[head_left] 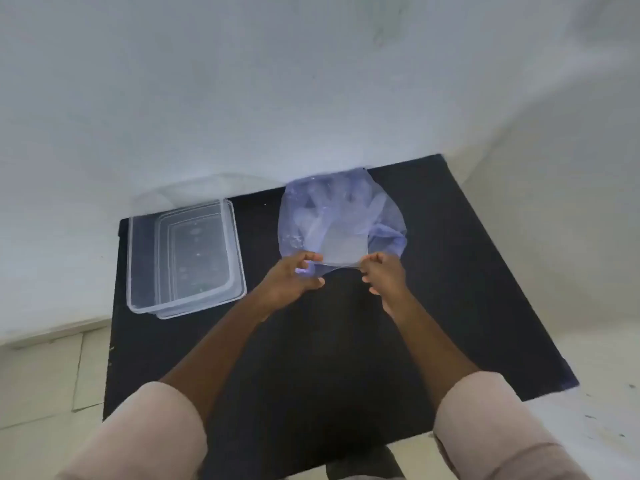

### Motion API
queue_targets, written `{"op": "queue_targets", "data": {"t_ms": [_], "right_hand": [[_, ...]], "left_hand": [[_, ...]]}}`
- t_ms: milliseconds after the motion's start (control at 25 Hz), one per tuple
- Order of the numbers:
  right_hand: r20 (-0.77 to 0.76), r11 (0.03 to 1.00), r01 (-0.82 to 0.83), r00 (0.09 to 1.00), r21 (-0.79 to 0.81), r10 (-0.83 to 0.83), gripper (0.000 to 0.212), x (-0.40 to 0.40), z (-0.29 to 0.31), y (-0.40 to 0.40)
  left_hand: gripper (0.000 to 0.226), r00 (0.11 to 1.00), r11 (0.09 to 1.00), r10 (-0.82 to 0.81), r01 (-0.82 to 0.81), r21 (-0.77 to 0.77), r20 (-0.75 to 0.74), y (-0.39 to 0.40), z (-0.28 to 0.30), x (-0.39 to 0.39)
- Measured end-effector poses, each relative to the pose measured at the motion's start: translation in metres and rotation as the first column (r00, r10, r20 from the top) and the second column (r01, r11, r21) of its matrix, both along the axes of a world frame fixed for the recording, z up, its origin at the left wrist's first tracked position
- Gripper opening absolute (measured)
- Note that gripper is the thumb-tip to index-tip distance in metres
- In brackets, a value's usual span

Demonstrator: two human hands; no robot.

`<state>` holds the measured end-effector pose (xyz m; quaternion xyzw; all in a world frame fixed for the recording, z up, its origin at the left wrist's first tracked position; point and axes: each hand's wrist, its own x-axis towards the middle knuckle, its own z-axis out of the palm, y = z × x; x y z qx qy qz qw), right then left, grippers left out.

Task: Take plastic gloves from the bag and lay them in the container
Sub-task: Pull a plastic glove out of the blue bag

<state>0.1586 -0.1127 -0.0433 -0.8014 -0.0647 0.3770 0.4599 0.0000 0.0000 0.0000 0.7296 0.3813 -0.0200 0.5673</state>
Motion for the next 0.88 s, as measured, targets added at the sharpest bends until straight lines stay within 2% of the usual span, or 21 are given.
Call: {"op": "queue_targets", "data": {"t_ms": [80,120,200,240,320,400,480,520,560,600,640,680,760,880], "right_hand": [[0.122,0.982,0.075,0.991,-0.171,-0.054,0.019,0.026,-0.019,0.021],[0.154,0.961,0.075,0.987,-0.266,-0.035,0.036,0.031,-0.028,0.027],[0.161,0.924,0.079,0.987,-0.373,-0.02,0.062,0.035,-0.039,0.039],[0.145,0.913,0.068,0.989,-0.401,-0.01,0.063,0.037,-0.042,0.045],[0.088,0.918,0.038,0.996,-0.395,-0.003,0.047,0.042,-0.049,0.05],[-0.015,0.952,0.092,0.995,-0.293,-0.1,0.026,0.048,-0.053,0.055],[-0.179,0.955,0.27,0.94,-0.125,-0.29,0.018,0.053,-0.047,0.059],[-0.309,0.915,0.402,0.867,-0.034,-0.392,0.015,0.054,-0.042,0.06],[-0.473,0.841,0.54,0.75,0.036,-0.462,0.011,0.054,-0.038,0.062],[-0.611,0.758,0.649,0.627,0.068,-0.483,0.01,0.051,-0.035,0.064],[-0.691,0.702,0.709,0.544,0.074,-0.476,0.017,0.048,-0.033,0.066],[-0.729,0.682,0.728,0.503,0.068,-0.464,0.025,0.044,-0.031,0.069],[-0.722,0.695,0.717,0.507,0.051,-0.47,0.036,0.039,-0.03,0.076],[-0.648,0.725,0.689,0.554,0.004,-0.523,0.02,0.041,-0.027,0.079]], "left_hand": [[0.059,0.974,0.954,-0.069,0.128,0.271,-0.215,0.012,-0.019,0.032],[0.063,0.938,0.907,-0.07,0.202,0.369,-0.341,0.014,-0.028,0.041],[0.066,0.878,0.84,-0.055,0.298,0.453,-0.476,0.017,-0.038,0.061],[0.068,0.86,0.827,-0.057,0.325,0.459,-0.507,0.02,-0.046,0.07],[0.07,0.837,0.815,-0.072,0.363,0.451,-0.543,0.022,-0.055,0.084],[0.069,0.85,0.815,-0.058,0.343,0.467,-0.523,0.025,-0.06,0.096],[0.067,0.897,0.825,-0.004,0.253,0.505,-0.442,0.03,-0.062,0.103],[0.066,0.913,0.826,0.02,0.215,0.521,-0.408,0.033,-0.063,0.105],[0.066,0.926,0.826,0.031,0.189,0.531,-0.376,0.036,-0.063,0.108],[0.065,0.936,0.828,0.032,0.171,0.534,-0.35,0.037,-0.063,0.11],[0.065,0.947,0.833,0.027,0.156,0.531,-0.32,0.037,-0.064,0.112],[0.064,0.96,0.845,0.018,0.135,0.517,-0.28,0.036,-0.064,0.113],[0.061,0.983,0.884,0.014,0.073,0.463,-0.182,0.035,-0.065,0.113],[0.057,0.99,0.895,0.015,0.051,0.444,-0.142,0.037,-0.064,0.111]]}}
